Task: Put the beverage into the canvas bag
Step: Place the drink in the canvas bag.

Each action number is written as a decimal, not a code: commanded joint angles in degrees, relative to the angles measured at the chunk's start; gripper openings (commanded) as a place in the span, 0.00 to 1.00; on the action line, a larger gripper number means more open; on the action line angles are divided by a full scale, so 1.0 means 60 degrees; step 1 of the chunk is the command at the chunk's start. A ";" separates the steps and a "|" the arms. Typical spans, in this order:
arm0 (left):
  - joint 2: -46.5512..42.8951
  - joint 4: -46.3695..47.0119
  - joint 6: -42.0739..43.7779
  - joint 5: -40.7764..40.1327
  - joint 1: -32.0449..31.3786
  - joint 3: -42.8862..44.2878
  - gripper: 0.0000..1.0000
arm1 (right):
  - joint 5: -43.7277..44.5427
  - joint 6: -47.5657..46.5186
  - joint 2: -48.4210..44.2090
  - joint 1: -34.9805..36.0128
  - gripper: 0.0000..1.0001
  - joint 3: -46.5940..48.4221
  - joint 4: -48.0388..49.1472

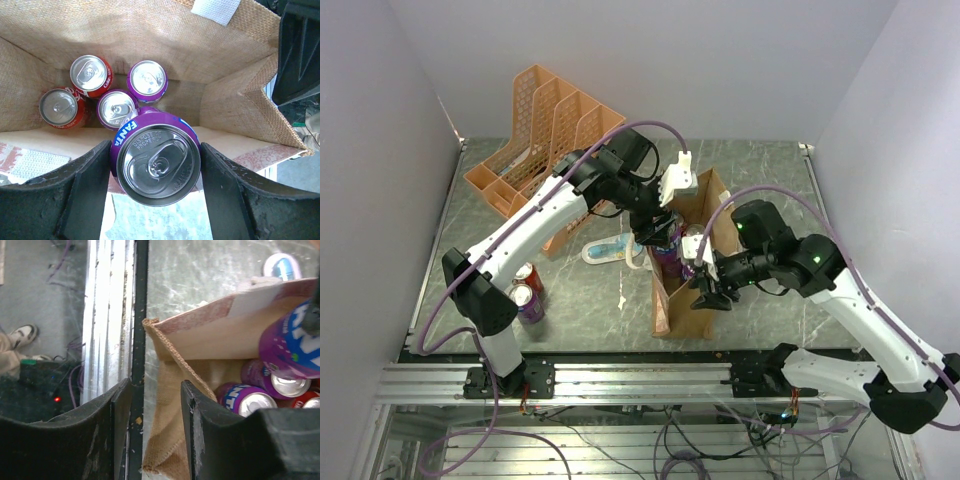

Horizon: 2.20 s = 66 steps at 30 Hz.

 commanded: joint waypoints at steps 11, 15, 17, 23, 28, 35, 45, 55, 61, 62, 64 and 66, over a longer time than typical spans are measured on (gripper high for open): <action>-0.0397 0.0558 0.0004 0.0611 -0.0013 0.0327 0.07 | 0.1719 0.1487 -0.0830 0.0084 0.52 0.0418 0.0646; -0.0424 0.0559 -0.0009 0.0649 -0.0008 0.0331 0.07 | 0.1790 0.1290 -0.0686 0.0080 0.52 -0.0047 0.0708; -0.0442 0.0543 -0.0010 0.0695 -0.0005 0.0314 0.07 | 0.1855 0.1221 -0.0604 0.0078 0.50 -0.0212 0.0746; -0.0469 0.0516 0.0033 0.0770 -0.0005 0.0261 0.07 | 0.1790 0.1346 -0.0620 0.0079 0.37 -0.0410 0.0552; -0.0417 0.0583 -0.0062 0.0968 -0.0016 0.0279 0.07 | 0.1691 0.1245 -0.1036 0.0076 0.22 -0.0536 0.0544; -0.0410 0.0596 -0.0099 0.1417 -0.0123 0.0216 0.07 | 0.1534 0.0212 -0.1490 0.0105 0.01 -0.1042 0.0419; -0.0420 0.0346 0.0346 0.1546 -0.0324 -0.0012 0.07 | 0.1509 -0.1574 -0.1706 0.0164 0.00 -0.1720 -0.0115; -0.0865 0.1122 0.0353 0.1740 -0.0318 -0.0861 0.07 | 0.2013 -0.3123 -0.1576 0.0250 0.00 -0.2292 -0.0720; -0.0834 0.1107 0.0462 0.1785 -0.0321 -0.0798 0.07 | 0.2094 -0.3929 -0.1586 0.0346 0.00 -0.2712 -0.0924; -0.0843 0.1121 0.0479 0.1777 -0.0324 -0.0778 0.07 | 0.2069 -0.4077 -0.1588 0.0371 0.00 -0.2779 -0.0966; -0.0837 0.1197 0.0495 0.1767 -0.0320 -0.0800 0.07 | 0.2066 -0.4301 -0.1669 0.0462 0.00 -0.2959 -0.0945; -0.0821 0.1222 0.0516 0.1770 -0.0321 -0.0792 0.07 | 0.2088 -0.4481 -0.1703 0.0555 0.00 -0.3120 -0.0921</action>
